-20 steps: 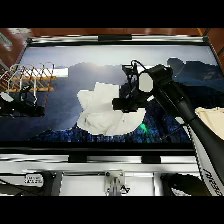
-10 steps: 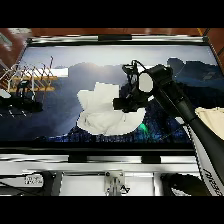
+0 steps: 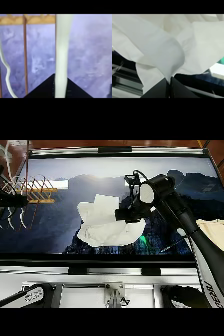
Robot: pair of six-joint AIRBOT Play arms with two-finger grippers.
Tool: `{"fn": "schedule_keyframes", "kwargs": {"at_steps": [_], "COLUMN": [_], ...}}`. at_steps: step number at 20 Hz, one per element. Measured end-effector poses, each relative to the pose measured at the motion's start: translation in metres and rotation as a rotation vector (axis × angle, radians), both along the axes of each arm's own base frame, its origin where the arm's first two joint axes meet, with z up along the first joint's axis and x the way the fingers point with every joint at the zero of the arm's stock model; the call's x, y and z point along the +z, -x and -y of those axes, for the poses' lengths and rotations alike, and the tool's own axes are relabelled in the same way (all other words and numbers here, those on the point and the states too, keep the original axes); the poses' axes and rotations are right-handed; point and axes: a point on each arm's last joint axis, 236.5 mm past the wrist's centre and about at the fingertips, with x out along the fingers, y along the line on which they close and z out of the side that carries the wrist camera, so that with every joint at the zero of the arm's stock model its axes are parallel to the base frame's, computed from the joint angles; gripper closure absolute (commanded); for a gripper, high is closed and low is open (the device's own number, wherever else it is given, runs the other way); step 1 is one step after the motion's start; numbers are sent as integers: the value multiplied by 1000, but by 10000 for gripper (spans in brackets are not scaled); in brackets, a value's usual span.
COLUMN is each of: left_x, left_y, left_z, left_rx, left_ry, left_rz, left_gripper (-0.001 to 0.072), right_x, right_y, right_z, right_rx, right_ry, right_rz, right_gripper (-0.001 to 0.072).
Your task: Fold the shirts.
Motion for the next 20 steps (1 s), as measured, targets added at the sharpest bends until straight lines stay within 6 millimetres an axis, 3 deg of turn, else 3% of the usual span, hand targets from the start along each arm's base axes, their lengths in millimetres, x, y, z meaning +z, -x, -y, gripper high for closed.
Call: {"fn": "schedule_keyframes", "kwargs": {"at_steps": [2,4,6,9,14,17,20], "left_x": [30,44,41,15,-19,-33,-41], "left_y": [17,45,82,153,249,286,308], "left_z": [34,78,122,174,205,216,222], "left_rx": [-75,-181,-287,-434,-651,-762,-853], "left_ry": [-4,2,15,28,-33,-42,-69], "left_rz": [32,30,5,-67,-99,-126,-146], "left_gripper": [660,662,663,664,665,665,665], "right_x": [10,23,36,48,53,53,52], "right_y": [-10,-22,-31,-39,-38,-35,-31], "right_z": [14,32,48,67,83,87,91], "right_rx": [-13,-35,-55,-63,-63,-65,-65], "right_ry": [53,120,181,254,321,341,356], "right_rz": [49,106,155,201,202,193,174], "right_gripper": [624,624,624,624,624,624,624]}}
